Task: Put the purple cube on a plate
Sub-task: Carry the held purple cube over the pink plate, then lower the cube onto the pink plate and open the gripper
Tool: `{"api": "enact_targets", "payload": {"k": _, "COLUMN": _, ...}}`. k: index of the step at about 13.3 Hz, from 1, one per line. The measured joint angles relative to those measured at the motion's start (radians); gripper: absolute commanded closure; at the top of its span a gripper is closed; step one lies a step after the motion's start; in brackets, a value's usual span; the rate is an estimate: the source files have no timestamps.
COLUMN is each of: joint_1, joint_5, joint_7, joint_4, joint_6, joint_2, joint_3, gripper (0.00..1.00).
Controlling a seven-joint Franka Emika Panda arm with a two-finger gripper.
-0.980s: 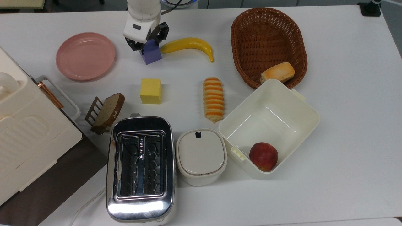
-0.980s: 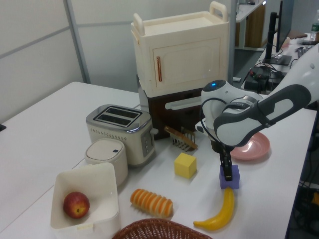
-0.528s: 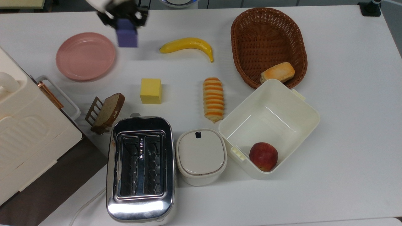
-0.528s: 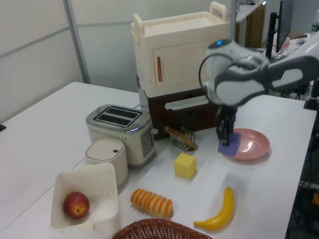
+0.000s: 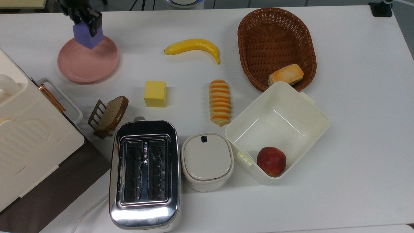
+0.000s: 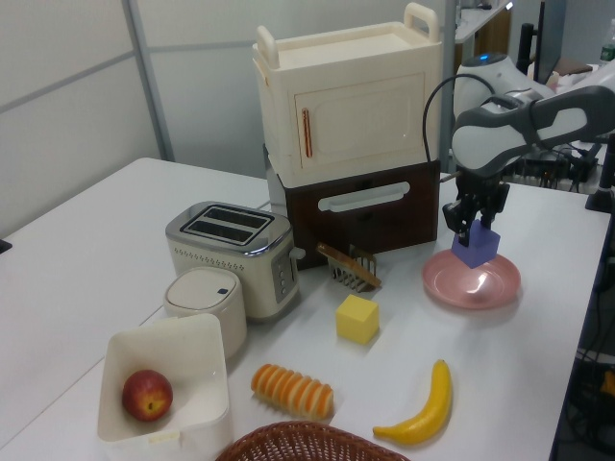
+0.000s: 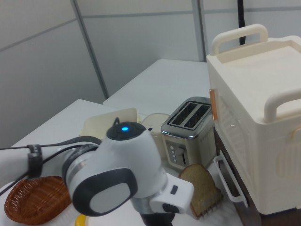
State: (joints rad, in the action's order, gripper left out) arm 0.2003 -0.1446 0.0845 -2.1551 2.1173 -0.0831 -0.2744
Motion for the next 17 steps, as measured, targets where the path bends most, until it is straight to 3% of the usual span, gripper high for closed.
{"api": "enact_targets", "payload": {"k": 4, "joint_1": 0.021, "joint_5": 0.0, "joint_7": 0.019, "joint_4": 0.058, "joint_6": 0.016, "joint_2": 0.1, "joint_3": 0.0, "gripper": 0.81}}
{"api": "enact_targets", "payload": {"k": 9, "joint_1": 0.048, "joint_5": 0.0, "joint_7": 0.019, "joint_4": 0.085, "joint_6": 0.018, "joint_2": 0.172, "joint_3": 0.0, "gripper": 0.7}}
{"api": "enact_targets", "payload": {"k": 10, "joint_1": 0.047, "joint_5": 0.0, "joint_7": 0.019, "joint_4": 0.085, "joint_6": 0.019, "joint_2": 0.18, "joint_3": 0.0, "gripper": 0.34}}
{"api": "enact_targets", "payload": {"k": 11, "joint_1": 0.047, "joint_5": 0.0, "joint_7": 0.019, "joint_4": 0.085, "joint_6": 0.027, "joint_2": 0.185, "joint_3": 0.001, "gripper": 0.07}}
{"api": "enact_targets", "payload": {"k": 12, "joint_1": 0.047, "joint_5": 0.0, "joint_7": 0.019, "joint_4": 0.086, "joint_6": 0.035, "joint_2": 0.187, "joint_3": 0.001, "gripper": 0.0}}
{"api": "enact_targets", "payload": {"k": 17, "joint_1": 0.045, "joint_5": 0.0, "joint_7": 0.019, "joint_4": 0.088, "joint_6": 0.037, "joint_2": 0.188, "joint_3": 0.007, "gripper": 0.0}}
